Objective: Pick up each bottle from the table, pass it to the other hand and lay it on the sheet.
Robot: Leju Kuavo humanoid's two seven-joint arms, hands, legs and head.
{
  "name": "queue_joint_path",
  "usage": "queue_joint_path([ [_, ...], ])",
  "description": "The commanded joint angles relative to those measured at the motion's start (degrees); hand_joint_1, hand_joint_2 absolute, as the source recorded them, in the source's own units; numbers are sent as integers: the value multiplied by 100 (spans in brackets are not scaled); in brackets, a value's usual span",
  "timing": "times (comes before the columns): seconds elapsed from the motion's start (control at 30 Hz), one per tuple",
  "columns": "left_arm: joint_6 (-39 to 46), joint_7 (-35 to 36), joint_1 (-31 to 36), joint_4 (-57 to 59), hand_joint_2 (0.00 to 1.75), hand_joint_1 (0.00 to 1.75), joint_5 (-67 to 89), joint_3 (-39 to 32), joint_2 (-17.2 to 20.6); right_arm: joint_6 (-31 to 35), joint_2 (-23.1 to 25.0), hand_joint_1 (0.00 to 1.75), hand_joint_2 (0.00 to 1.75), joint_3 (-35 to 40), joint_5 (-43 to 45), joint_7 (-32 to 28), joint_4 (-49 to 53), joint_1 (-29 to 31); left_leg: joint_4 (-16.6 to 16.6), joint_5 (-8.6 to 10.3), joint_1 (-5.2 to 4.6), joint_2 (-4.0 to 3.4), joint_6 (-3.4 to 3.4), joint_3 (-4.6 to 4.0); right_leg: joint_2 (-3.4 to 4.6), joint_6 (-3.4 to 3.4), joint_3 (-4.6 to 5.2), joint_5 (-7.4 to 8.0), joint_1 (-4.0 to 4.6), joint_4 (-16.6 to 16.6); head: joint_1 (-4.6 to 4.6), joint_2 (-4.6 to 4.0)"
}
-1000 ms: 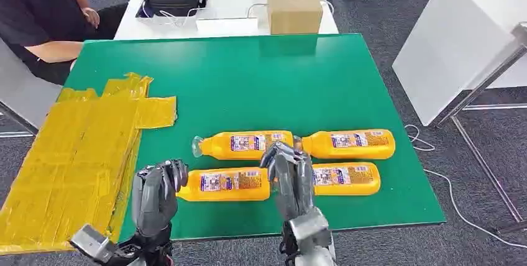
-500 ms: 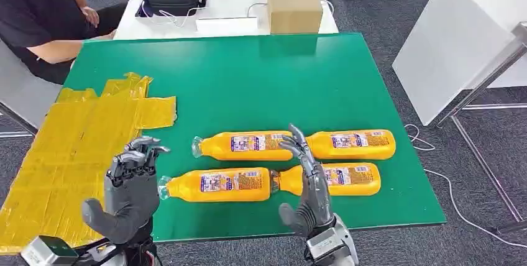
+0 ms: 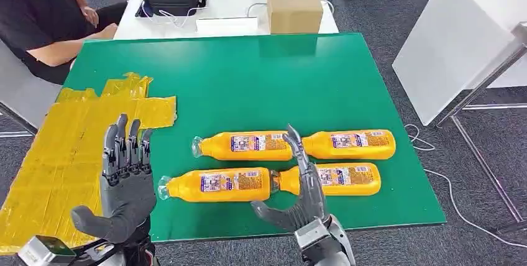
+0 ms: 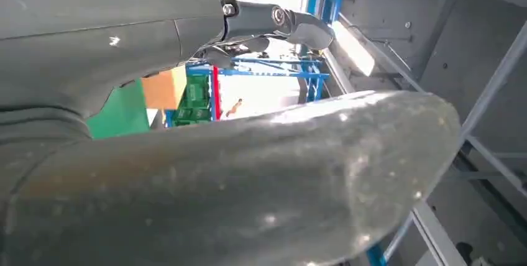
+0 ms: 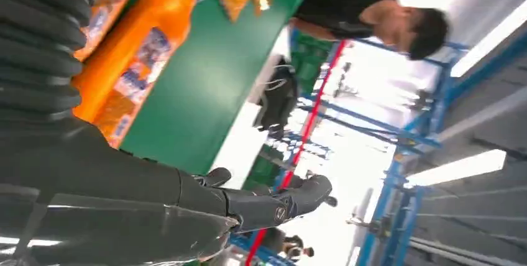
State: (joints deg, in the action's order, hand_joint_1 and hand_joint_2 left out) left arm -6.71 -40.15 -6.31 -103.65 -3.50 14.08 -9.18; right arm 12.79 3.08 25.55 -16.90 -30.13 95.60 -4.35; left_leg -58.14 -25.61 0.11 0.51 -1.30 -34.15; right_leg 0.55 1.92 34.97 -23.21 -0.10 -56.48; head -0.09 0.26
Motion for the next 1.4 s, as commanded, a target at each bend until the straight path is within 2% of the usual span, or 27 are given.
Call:
queue_joint_path([
  [0.03,-140,15,-3,329,0,0,72,-289,-58,-126,-411,0,175,406,-1017,1275,-1057,517,12,-4,0,-15,4,27,9,0,-24,1,1,14,-2,0],
  [0.13,-171,15,47,358,0,0,85,-296,-48,-104,-443,0,175,562,-1364,1525,-1240,676,17,-7,2,-13,6,42,4,-1,-41,-2,3,20,-2,0],
  [0.2,-237,15,106,437,0,0,78,-318,-58,-215,-390,0,175,756,-1550,1757,-1452,885,10,-2,0,-10,3,19,6,-1,-17,2,1,11,2,0],
  [0.27,-275,15,139,480,0,0,77,-323,-68,-293,-362,0,175,879,-1628,1879,-1634,1032,19,-10,3,-25,7,46,17,-2,-42,-1,4,20,-2,0],
  [0.57,-415,15,362,705,0,0,1,-389,-81,-980,-324,0,175,1278,-1439,2341,-2554,1713,12,-1,0,-13,3,24,6,-1,-20,2,1,11,-2,0],
  [0.77,-425,15,361,718,0,0,-3,-406,-87,-1038,-336,0,175,1370,-1481,2460,-2647,1819,15,-7,2,-9,6,43,-1,-2,-41,-6,3,15,-2,0],
  [1.17,-469,15,376,772,0,0,-24,-451,-110,-1352,-318,0,175,1700,-1503,2923,-3145,2193,9,-2,-1,-7,3,23,0,-1,-20,-1,0,7,-2,0],
  [1.2,-469,15,376,772,0,0,-24,-451,-110,-1352,-318,0,175,1700,-1503,2923,-3145,2193,18,-11,2,-14,9,60,1,-3,-56,-9,4,17,0,0],
  [1.23,-466,15,375,778,0,0,-24,-457,-111,-1400,-311,0,175,1754,-1532,2979,-3206,2237,9,-2,0,-6,3,23,-1,0,-21,-2,1,8,0,0],
  [1.4,-452,15,495,858,0,0,-112,-414,-93,-1893,-217,0,175,2093,-1461,3235,-3568,2539,14,-6,0,-10,6,42,0,-1,-38,-6,1,12,0,0],
])
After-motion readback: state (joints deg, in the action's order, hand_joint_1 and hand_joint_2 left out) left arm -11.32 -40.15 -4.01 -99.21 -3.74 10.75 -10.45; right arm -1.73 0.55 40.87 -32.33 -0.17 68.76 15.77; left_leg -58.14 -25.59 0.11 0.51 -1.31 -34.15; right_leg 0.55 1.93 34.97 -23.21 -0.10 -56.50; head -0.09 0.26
